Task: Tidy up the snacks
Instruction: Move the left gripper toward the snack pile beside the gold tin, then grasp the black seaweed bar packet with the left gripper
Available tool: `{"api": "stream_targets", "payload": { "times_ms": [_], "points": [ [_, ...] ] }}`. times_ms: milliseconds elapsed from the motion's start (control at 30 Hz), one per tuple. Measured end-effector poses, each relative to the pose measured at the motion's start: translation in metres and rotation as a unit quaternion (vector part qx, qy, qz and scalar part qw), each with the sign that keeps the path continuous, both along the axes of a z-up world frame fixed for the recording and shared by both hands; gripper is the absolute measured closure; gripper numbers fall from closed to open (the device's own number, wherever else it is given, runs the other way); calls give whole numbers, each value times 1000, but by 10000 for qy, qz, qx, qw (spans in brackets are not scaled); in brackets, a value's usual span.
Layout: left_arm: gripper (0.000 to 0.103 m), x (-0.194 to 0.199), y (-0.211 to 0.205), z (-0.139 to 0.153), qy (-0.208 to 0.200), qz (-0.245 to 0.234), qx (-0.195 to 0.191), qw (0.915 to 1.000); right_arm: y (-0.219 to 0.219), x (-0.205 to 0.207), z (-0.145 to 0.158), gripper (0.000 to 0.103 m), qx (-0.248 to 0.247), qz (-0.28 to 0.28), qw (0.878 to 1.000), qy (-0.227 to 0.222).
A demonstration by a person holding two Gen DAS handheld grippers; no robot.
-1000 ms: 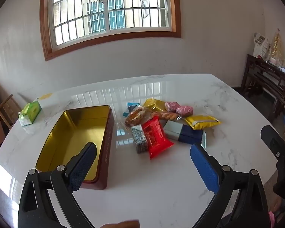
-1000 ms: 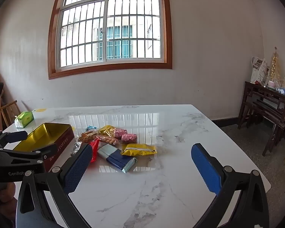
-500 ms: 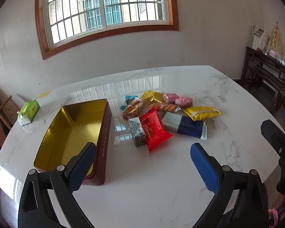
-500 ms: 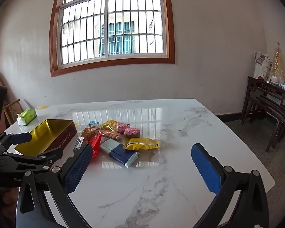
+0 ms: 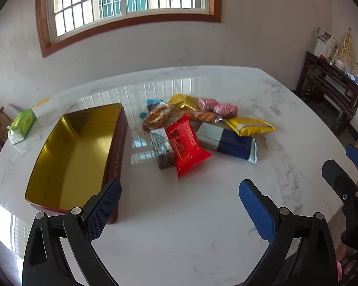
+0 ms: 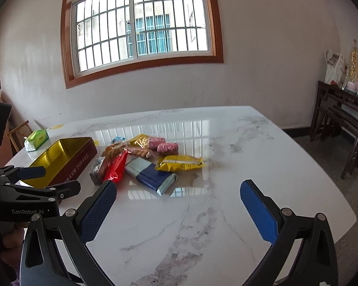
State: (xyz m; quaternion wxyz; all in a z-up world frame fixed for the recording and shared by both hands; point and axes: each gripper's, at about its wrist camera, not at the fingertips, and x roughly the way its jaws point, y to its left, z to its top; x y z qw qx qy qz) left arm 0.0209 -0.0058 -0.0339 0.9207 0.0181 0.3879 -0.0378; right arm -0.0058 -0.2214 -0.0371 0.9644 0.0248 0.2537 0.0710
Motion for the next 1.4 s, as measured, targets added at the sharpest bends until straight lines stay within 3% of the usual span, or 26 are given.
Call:
{"api": "stream_targets", "payload": {
  "times_ms": [467,933,1233,1400],
  "points": [
    [4,41,21,-10,625,-71,-639,9960,-21,21,-38,0,183,-100,9986,481],
    [7,88,26,-14,774,44,-464,9959,-40,36,-61,0,410,-171,9962,752],
    [14,108,25,-29,1058,57,-317,9939,-46,42,-67,0,487,-220,9948,862],
    [33,118,27,-38,1243,63,-320,9917,-46,44,-70,0,482,-206,9946,899]
  ]
}}
